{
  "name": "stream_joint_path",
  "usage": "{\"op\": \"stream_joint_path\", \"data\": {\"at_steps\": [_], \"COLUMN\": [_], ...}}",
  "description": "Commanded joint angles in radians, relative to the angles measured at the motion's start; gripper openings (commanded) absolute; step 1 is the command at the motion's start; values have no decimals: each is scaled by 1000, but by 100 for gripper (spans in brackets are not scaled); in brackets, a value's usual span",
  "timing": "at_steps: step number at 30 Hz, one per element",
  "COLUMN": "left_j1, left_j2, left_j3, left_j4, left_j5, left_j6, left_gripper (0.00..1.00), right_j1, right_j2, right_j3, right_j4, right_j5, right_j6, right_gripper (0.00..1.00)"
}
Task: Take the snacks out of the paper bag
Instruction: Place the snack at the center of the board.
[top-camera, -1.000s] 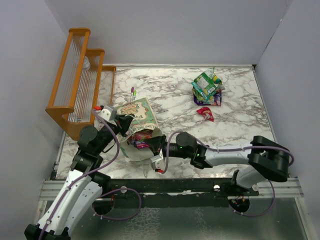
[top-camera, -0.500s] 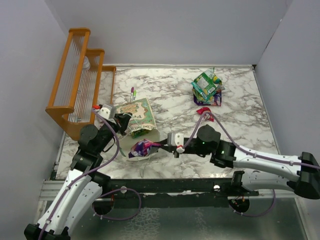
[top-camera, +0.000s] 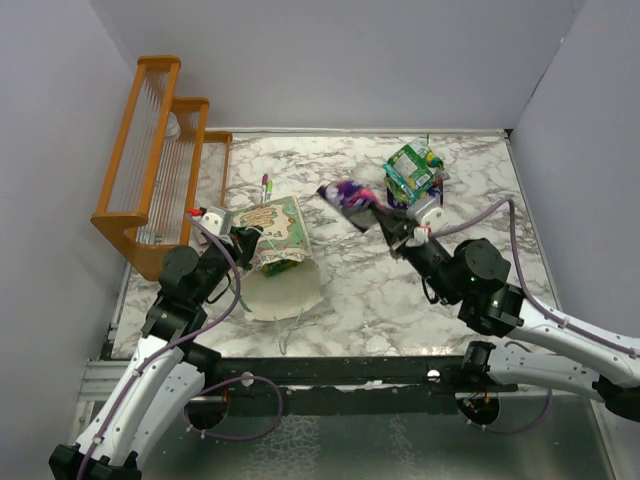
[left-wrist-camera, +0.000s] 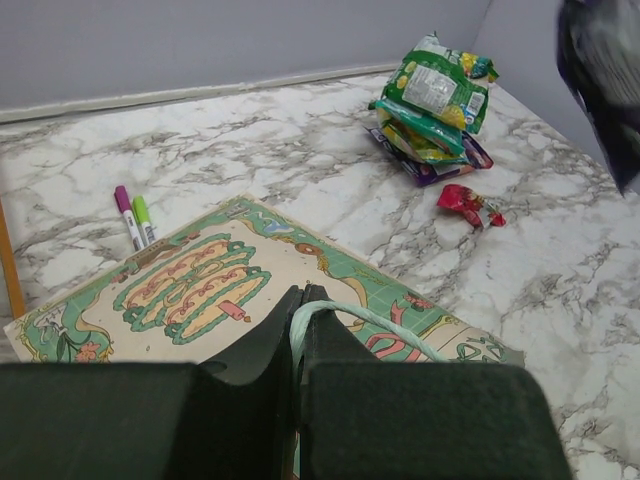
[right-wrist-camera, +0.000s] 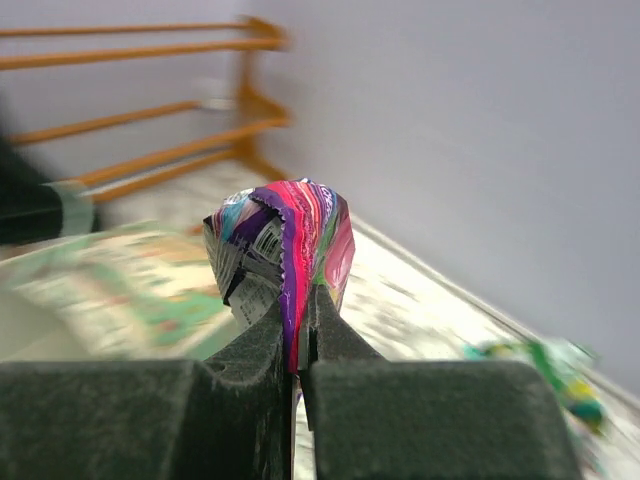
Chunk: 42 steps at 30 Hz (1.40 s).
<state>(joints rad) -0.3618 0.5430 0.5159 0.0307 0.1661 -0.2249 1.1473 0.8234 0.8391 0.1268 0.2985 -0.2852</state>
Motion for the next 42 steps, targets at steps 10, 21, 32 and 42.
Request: {"op": "stream_joint_path", "data": {"at_steps": [10,21,32,42], "left_j1": [8,8,9,8], "left_j2": [11,16,30,29], "left_j3": [39,38,39,37], "left_j4": [8,4,7,8], "left_j5": [4,10,17,23], "left_j6": [5,6,8,5], "left_gripper": [0,0,0,0], "right_j1": [-719,-1018,-1154,-1198], "right_j2": [358,715,892,926], "right_j3": [120,258,246,62], "right_j4": [251,467,561,619], "right_j5": [-172,-347,-528,-544], "right_j6": [507,1025,1292,1285], "right_gripper": [1,1,1,1]}}
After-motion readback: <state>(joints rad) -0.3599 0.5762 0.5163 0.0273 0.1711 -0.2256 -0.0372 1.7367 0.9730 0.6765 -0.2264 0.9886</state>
